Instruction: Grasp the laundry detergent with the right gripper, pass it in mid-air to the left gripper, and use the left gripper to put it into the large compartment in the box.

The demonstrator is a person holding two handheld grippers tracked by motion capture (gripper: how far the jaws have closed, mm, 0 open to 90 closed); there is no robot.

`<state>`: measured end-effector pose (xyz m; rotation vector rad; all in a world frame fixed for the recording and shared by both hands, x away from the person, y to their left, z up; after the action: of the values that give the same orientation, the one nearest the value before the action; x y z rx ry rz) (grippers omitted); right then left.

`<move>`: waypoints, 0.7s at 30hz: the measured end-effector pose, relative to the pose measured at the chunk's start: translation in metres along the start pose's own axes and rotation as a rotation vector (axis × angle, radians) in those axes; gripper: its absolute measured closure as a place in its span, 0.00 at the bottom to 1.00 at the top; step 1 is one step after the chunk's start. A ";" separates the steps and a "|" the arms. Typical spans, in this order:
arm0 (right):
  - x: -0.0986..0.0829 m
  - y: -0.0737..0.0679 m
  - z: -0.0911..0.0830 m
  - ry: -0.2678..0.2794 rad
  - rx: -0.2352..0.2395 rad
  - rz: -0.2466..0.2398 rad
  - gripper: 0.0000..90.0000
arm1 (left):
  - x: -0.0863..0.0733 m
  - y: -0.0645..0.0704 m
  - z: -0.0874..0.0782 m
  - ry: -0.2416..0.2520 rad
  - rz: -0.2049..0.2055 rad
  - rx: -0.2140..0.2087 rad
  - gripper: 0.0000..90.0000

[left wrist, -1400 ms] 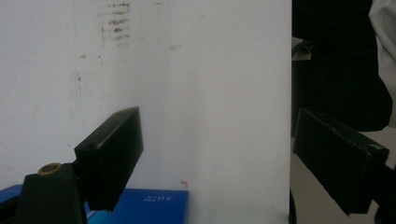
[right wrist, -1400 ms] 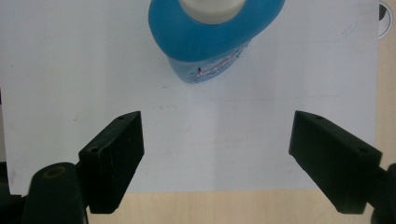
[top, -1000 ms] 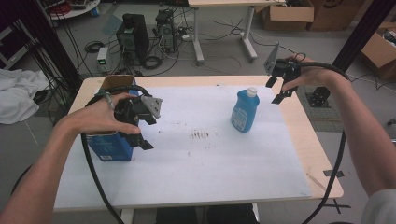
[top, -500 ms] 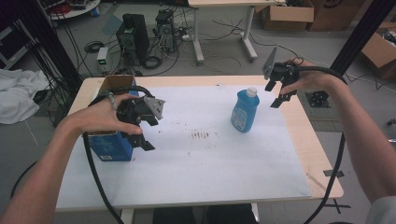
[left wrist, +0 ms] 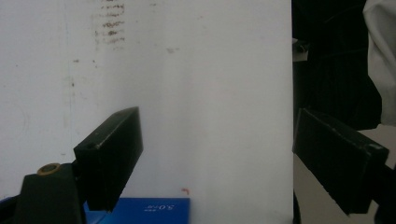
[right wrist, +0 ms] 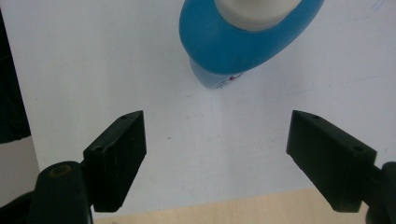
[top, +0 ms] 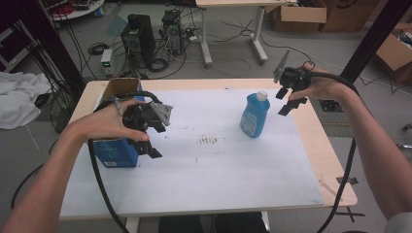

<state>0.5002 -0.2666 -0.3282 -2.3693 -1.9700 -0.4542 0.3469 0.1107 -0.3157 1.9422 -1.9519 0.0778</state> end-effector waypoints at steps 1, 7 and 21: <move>0.000 -0.001 0.000 0.007 0.002 0.016 0.21 | 0.000 0.000 0.000 0.001 -0.001 0.001 0.19; 0.001 -0.008 -0.003 0.024 0.015 0.075 0.21 | -0.001 0.001 0.001 -0.001 -0.001 -0.003 0.19; 0.003 -0.018 -0.002 0.063 -0.008 0.243 0.21 | -0.001 -0.001 0.006 -0.003 -0.002 -0.012 0.19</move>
<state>0.4833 -0.2608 -0.3286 -2.5214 -1.6292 -0.5173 0.3468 0.1101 -0.3215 1.9384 -1.9475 0.0629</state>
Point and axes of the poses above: each handheld gripper's, and its own axes: z roughly forward along the jaws, x roughly out of its top, y roughly to its right, the point moved 7 cm from there along z, roughly forward along the jaws, and after that the axes turned 13 degrees about -x, right-handed, at the moved point
